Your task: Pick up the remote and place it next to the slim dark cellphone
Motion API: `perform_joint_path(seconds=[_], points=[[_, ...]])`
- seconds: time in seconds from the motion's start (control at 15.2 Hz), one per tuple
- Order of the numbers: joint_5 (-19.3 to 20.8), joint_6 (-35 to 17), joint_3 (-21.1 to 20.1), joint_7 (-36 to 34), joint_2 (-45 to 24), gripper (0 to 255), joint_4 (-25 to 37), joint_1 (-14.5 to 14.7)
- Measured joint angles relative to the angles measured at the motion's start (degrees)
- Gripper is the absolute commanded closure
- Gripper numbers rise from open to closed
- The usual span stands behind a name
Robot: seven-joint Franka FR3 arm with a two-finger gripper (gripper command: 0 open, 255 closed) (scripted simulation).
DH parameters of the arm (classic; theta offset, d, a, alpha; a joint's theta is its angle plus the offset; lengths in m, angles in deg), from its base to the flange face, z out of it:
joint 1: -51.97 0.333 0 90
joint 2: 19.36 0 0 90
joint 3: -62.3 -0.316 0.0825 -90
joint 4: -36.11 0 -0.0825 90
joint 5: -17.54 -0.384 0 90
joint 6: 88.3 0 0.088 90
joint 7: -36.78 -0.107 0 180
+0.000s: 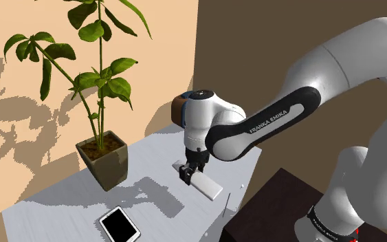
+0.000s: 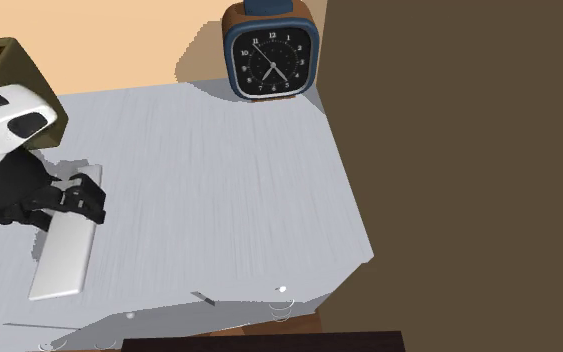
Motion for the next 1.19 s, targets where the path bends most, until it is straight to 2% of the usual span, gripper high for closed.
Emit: perform_joint_path(seconds=[0.46, 1.19], points=[[1.7, -0.2, -4.6, -10.6, -4.7, 255, 4.3, 4.8], [5.0, -7.7, -4.2, -13.6, -11.4, 255, 3.1, 5.6]])
